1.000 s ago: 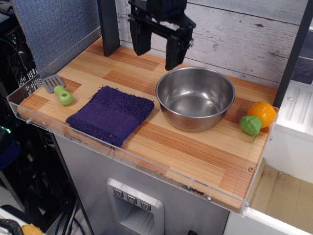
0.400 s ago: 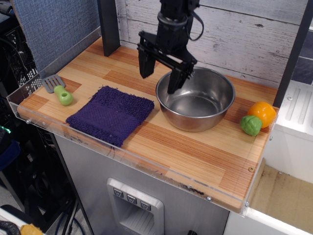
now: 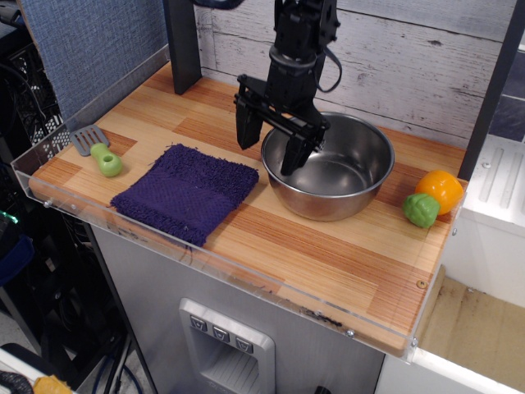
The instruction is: Pick up the pot and place it on the purple cloth
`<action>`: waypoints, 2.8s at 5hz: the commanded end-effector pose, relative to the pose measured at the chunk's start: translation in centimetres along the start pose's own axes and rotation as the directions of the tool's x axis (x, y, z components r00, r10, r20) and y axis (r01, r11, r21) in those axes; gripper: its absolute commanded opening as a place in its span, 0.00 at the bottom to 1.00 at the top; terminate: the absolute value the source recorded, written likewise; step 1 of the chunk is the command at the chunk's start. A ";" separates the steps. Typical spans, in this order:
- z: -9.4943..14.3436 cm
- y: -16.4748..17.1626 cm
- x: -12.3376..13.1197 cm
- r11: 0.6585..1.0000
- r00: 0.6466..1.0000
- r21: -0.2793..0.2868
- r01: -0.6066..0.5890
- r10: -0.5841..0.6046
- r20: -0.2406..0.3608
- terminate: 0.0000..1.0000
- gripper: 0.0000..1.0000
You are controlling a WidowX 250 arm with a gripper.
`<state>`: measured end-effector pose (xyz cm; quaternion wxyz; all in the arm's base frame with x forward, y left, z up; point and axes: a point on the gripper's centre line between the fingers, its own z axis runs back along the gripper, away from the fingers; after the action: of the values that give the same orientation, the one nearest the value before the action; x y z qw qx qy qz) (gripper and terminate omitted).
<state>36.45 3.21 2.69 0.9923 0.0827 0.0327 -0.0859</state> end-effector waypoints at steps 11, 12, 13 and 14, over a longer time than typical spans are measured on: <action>9.2 10.2 -12.1 0.984 0.987 -0.092 -0.152 0.157 0.044 0.00 0.00; 7.3 11.2 -11.3 0.982 0.985 -0.078 -0.170 0.173 0.027 0.00 0.00; 5.5 11.7 -10.5 0.981 0.983 -0.075 -0.179 0.181 0.012 0.00 0.00; 4.0 11.0 -9.4 0.981 0.984 -0.079 -0.180 0.179 -0.014 0.00 0.00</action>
<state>28.69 14.62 6.84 0.9976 0.0315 0.0615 0.0098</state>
